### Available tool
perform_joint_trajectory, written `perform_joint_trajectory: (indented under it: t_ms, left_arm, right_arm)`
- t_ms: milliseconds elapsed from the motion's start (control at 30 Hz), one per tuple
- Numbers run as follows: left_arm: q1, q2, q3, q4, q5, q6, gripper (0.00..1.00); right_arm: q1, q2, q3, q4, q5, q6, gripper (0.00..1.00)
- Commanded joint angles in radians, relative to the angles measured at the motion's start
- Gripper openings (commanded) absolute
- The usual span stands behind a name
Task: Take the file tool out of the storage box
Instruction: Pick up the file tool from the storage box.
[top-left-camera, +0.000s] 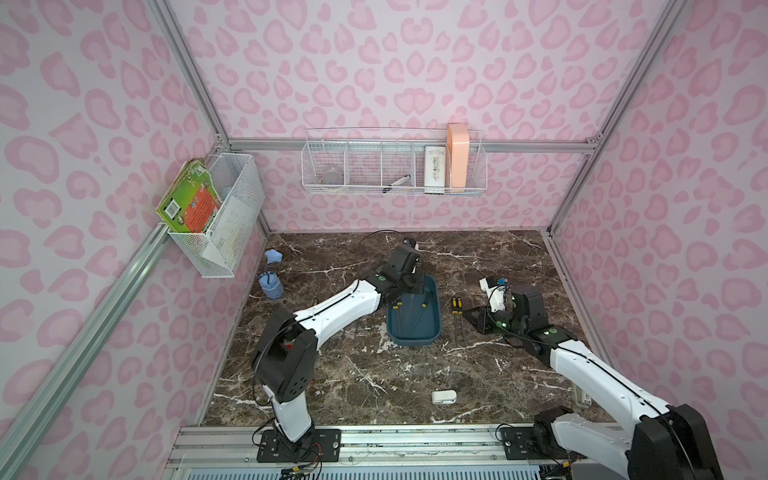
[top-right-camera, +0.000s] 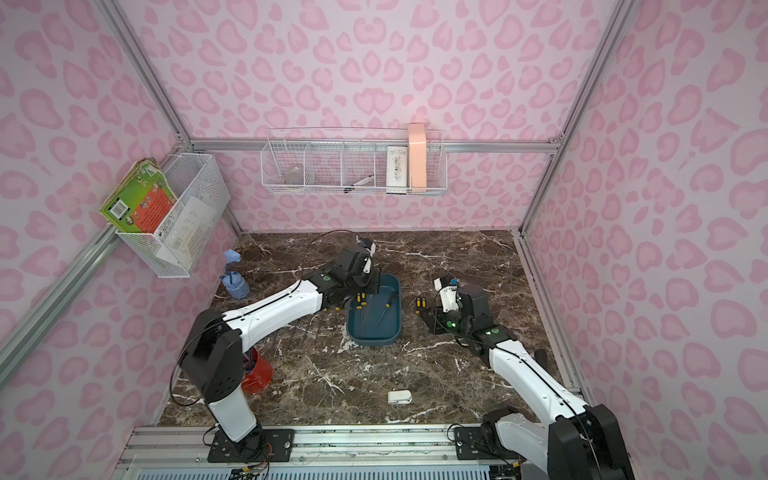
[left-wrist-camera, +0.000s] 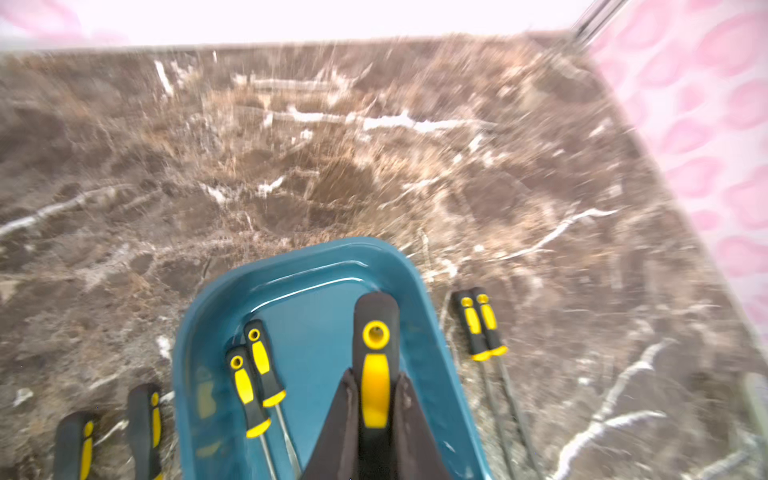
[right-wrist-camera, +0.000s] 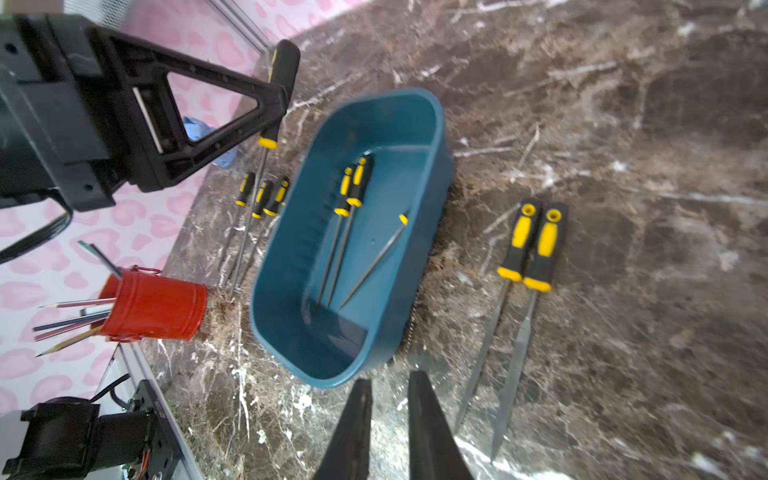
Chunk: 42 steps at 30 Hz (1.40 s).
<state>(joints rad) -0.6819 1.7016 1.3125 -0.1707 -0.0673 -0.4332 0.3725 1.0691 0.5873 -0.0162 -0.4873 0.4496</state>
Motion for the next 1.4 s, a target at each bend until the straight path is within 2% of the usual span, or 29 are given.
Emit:
perform_joint_trajectory:
  t_ms: [0,133,200,333,433,567,700,800,833,967,1067,1200,1267,1367]
  left_arm:
    - [-0.008,-0.132,-0.133,0.231,0.046,-0.012,0.0]
    - [-0.017,-0.308,-0.327,0.44,0.058,-0.067,0.0]
    - [-0.026,-0.369,-0.375,0.482,0.062,-0.068,0.0]
    - [-0.076,-0.456,-0.403,0.464,0.007,-0.022,0.0]
    - [-0.093,-0.497,-0.419,0.465,0.009,-0.02,0.0]
    - [-0.104,-0.531,-0.417,0.425,-0.007,-0.005,0.0]
    - [-0.104,-0.546,-0.424,0.399,-0.016,0.001,0.0]
    - [-0.104,-0.558,-0.432,0.392,-0.021,0.001,0.0]
    - [-0.103,-0.56,-0.432,0.388,-0.025,0.001,0.0]
    - [-0.104,-0.561,-0.436,0.393,-0.024,-0.004,0.0]
    - [-0.104,-0.559,-0.43,0.373,-0.039,-0.004,0.0]
    - [-0.104,-0.566,-0.447,0.392,-0.05,-0.007,0.0]
    - [-0.104,-0.561,-0.441,0.387,-0.037,-0.009,0.0]
    - [-0.103,-0.554,-0.432,0.37,-0.034,-0.006,0.0]
  right_arm:
    - [0.046,-0.052,-0.018,0.141,-0.026,0.049,0.22]
    - [0.163,-0.089,-0.023,0.215,-0.004,0.088,0.28]
    - [0.209,-0.088,-0.021,0.239,0.006,0.108,0.3]
    - [0.292,-0.056,-0.012,0.296,0.01,0.162,0.37]
    - [0.371,-0.013,0.003,0.356,0.031,0.191,0.4]
    - [0.456,0.067,0.063,0.367,0.07,0.183,0.4]
    - [0.497,0.117,0.095,0.379,0.101,0.175,0.4]
    - [0.514,0.153,0.117,0.382,0.107,0.168,0.34]
    - [0.517,0.161,0.124,0.38,0.111,0.166,0.29]
    - [0.519,0.173,0.133,0.384,0.131,0.161,0.24]
    - [0.517,0.191,0.139,0.395,0.126,0.166,0.14]
    - [0.516,0.214,0.146,0.414,0.128,0.161,0.08]
    - [0.517,0.23,0.152,0.419,0.121,0.159,0.01]
    - [0.516,0.234,0.153,0.404,0.116,0.153,0.0]
